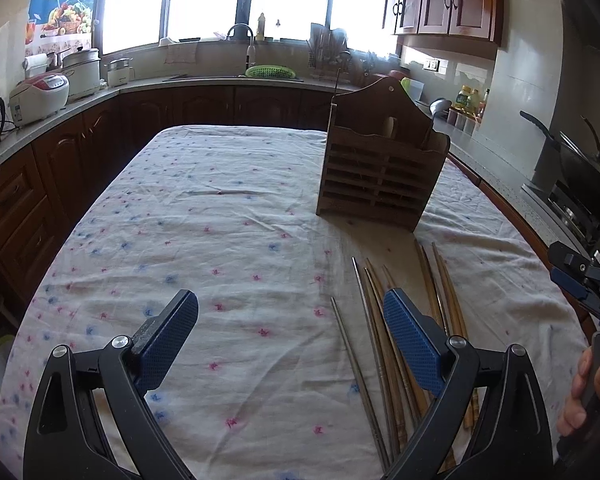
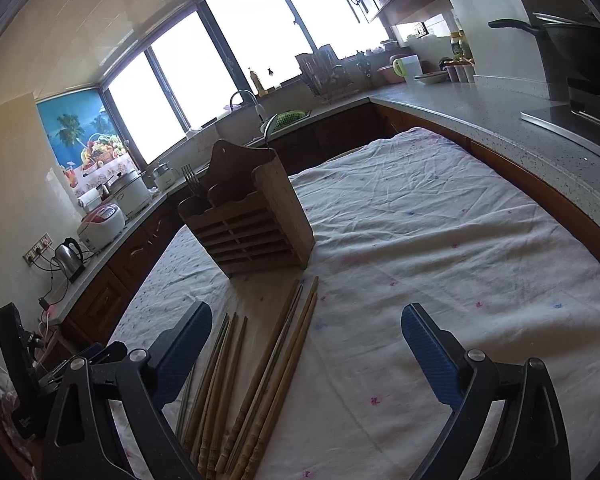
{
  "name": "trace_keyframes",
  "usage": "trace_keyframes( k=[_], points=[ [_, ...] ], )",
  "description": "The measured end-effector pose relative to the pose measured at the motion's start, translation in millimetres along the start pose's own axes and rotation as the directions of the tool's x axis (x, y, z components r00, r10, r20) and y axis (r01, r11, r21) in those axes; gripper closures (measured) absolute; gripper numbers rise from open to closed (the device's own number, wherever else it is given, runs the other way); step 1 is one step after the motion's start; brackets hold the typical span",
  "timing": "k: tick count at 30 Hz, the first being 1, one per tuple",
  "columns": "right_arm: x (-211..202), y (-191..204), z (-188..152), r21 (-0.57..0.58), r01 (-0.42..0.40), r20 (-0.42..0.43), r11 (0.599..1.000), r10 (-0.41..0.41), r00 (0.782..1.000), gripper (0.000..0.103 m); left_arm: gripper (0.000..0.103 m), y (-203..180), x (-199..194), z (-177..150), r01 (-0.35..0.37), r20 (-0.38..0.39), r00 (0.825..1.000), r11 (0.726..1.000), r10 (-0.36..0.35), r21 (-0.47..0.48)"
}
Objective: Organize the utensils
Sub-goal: 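Grasp a thin metal chopstick with the left tool while the right tool grasps a wooden chopstick, then lift the metal chopstick with the left tool while the right tool lifts its wooden chopstick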
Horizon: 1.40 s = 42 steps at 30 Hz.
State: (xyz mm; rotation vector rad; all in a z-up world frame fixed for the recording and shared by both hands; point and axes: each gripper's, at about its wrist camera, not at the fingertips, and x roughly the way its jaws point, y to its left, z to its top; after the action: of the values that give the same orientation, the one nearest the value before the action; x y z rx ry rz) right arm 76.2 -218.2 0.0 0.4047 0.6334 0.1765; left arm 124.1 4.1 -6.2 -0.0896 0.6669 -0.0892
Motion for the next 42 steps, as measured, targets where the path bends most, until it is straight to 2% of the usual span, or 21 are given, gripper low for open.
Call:
trace_keyframes(
  k=[3,7,10,12,14,17,22,24,26,28,33,37,40,42],
  points=[
    [10,9,-2,-0.033,-0.009,-0.033,0.999,0.007,0.999,0.021,0.007,2,5,0,0.008,-0.023,1.000,1.000,-0.008,-0.010],
    [28,19,0,-0.056,-0.024,-0.090,0.998,0.019,0.996,0.044,0.008,3,10,1,0.030,-0.048,0.998,0.999,-0.031,-0.019],
    [46,26,1,-0.067,-0.039,-0.134,0.997,0.030,0.991,0.057,0.018,0,17,3,0.058,-0.082,0.995,0.998,-0.058,-0.011],
    [60,30,0,-0.073,-0.049,-0.165,0.996,0.036,0.986,0.064,0.028,-3,25,3,0.075,-0.118,0.990,0.997,-0.076,-0.009],
    [75,31,1,-0.069,-0.052,-0.199,0.996,0.037,0.979,0.076,0.038,-5,31,3,0.091,-0.146,0.985,0.996,-0.092,-0.009],
    [96,33,3,-0.065,-0.047,-0.238,0.997,0.031,0.971,0.085,0.044,-10,41,3,0.105,-0.183,0.978,0.994,-0.102,0.008],
    [126,28,4,-0.066,-0.019,-0.288,0.998,-0.001,0.958,0.090,0.058,-19,58,1,0.118,-0.244,0.964,0.993,-0.107,0.032],
    [135,24,4,-0.069,-0.001,-0.309,0.998,-0.020,0.951,0.092,0.070,-23,65,0,0.126,-0.269,0.957,0.991,-0.111,0.038],
    [141,20,3,-0.068,0.019,-0.322,0.998,-0.039,0.946,0.094,0.076,-27,73,-3,0.135,-0.295,0.948,0.990,-0.115,0.049],
    [148,14,1,-0.063,0.030,-0.338,0.998,-0.049,0.940,0.095,0.080,-30,80,-7,0.145,-0.321,0.939,0.988,-0.119,0.056],
    [157,19,6,-0.103,0.039,-0.332,0.994,-0.071,0.941,0.097,0.080,-45,82,-10,0.104,-0.293,0.955,0.984,-0.057,0.147],
    [165,28,8,-0.172,0.053,-0.327,0.984,-0.108,0.939,0.097,0.081,-50,83,-11,0.096,-0.272,0.961,0.979,-0.043,0.182],
    [165,35,6,-0.224,0.068,-0.315,0.972,-0.138,0.939,0.097,0.094,-47,84,-10,0.098,-0.262,0.964,0.979,-0.048,0.180],
    [164,35,6,-0.223,0.067,-0.315,0.972,-0.137,0.939,0.096,0.096,-43,84,-9,0.112,-0.264,0.962,0.980,-0.066,0.162]
  ],
)
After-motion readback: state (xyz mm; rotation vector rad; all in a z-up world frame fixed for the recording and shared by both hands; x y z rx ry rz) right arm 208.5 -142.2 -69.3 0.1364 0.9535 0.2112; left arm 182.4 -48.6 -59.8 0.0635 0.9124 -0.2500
